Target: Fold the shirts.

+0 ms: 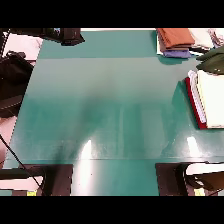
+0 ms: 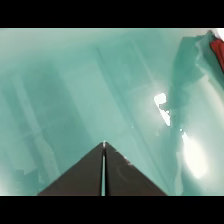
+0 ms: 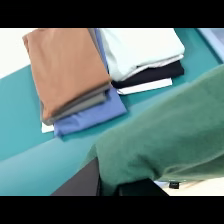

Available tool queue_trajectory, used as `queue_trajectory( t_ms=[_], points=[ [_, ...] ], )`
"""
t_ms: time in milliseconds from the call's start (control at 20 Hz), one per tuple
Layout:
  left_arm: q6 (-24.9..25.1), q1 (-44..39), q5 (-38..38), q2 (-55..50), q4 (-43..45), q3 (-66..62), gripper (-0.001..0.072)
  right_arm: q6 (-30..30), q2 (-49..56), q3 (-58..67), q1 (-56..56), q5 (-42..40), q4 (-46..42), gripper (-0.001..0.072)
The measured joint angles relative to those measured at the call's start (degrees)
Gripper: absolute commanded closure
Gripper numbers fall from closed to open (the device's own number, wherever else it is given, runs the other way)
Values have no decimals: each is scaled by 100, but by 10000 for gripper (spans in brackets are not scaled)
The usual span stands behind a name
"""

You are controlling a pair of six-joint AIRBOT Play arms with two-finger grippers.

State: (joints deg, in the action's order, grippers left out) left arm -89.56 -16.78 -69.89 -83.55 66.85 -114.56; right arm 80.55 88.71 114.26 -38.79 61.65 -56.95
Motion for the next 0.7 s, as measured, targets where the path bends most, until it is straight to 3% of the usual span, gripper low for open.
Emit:
queue_trajectory(
  t_ms=[300, 600, 650, 700],
  points=[
    [-2, 0, -70, 0, 9, 0, 684, 0, -890, -1067, -308, 468, -17, 692],
    [116, 0, -85, 2, 11, 0, 684, -2, -2166, -2920, -881, 883, -229, 686],
    [142, 0, -85, 0, 11, 0, 684, -2, -2382, -3283, -970, 935, -398, 664],
    [173, 0, -90, 0, 9, 0, 684, 0, -2583, -3646, -1056, 970, -581, 567]
  ],
)
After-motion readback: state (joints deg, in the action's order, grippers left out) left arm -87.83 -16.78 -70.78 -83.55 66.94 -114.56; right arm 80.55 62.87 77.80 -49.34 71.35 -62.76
